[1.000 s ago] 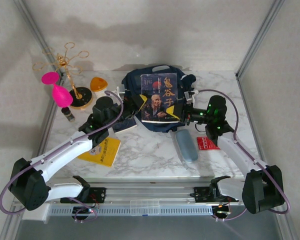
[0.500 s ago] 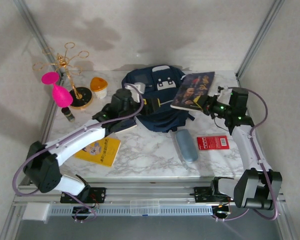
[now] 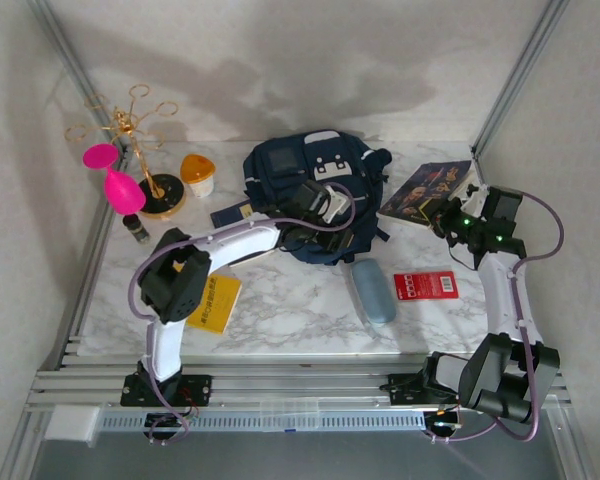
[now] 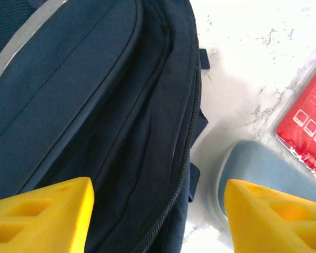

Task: Pack the student bag
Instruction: Open the student bag at the center of the table.

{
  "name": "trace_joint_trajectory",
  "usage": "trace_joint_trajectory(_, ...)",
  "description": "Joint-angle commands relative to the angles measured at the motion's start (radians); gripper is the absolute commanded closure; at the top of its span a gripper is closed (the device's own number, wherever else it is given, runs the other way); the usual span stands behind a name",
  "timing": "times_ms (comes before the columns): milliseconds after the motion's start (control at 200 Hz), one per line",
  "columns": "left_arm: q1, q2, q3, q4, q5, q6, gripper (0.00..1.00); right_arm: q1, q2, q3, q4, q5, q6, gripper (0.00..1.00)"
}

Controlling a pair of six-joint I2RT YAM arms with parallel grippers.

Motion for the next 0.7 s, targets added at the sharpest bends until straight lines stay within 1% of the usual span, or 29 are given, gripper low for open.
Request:
trace_joint_trajectory(0,-0.003,0.061,0.098,-0.084,0.026,0.064,0.35,-0.011,-0.017,-0.017,0.068,-0.027,-0.023,1.00)
trace_joint_trajectory(95,0.001,0.107,0.159,-0.112,-0.008,0.073,0.41,-0.013,-0.014,-0.040,0.097,-0.043,-0.007,1.00)
trace_joint_trajectory(270,0.009,0.165,0.237,-0.175,0.003,0.117,0.46,-0.017,-0.008,-0.048,0.105,-0.049,-0.012,1.00)
trace_joint_trajectory(375,0.023,0.206,0.298,-0.221,-0.012,0.125,0.50,-0.017,-0.004,-0.051,0.113,-0.053,-0.009,1.00)
trace_joint_trajectory(451,0.037,0.224,0.344,-0.257,-0.014,0.119,0.56,-0.017,0.000,-0.056,0.119,-0.060,-0.007,1.00)
trace_joint_trajectory(601,0.052,0.221,0.360,-0.258,-0.009,0.120,0.62,-0.016,-0.005,-0.063,0.124,-0.062,-0.008,1.00)
trace_joint_trajectory(696,0.055,0.222,0.352,-0.252,0.018,0.113,0.68,-0.017,-0.005,-0.070,0.127,-0.066,-0.007,1.00)
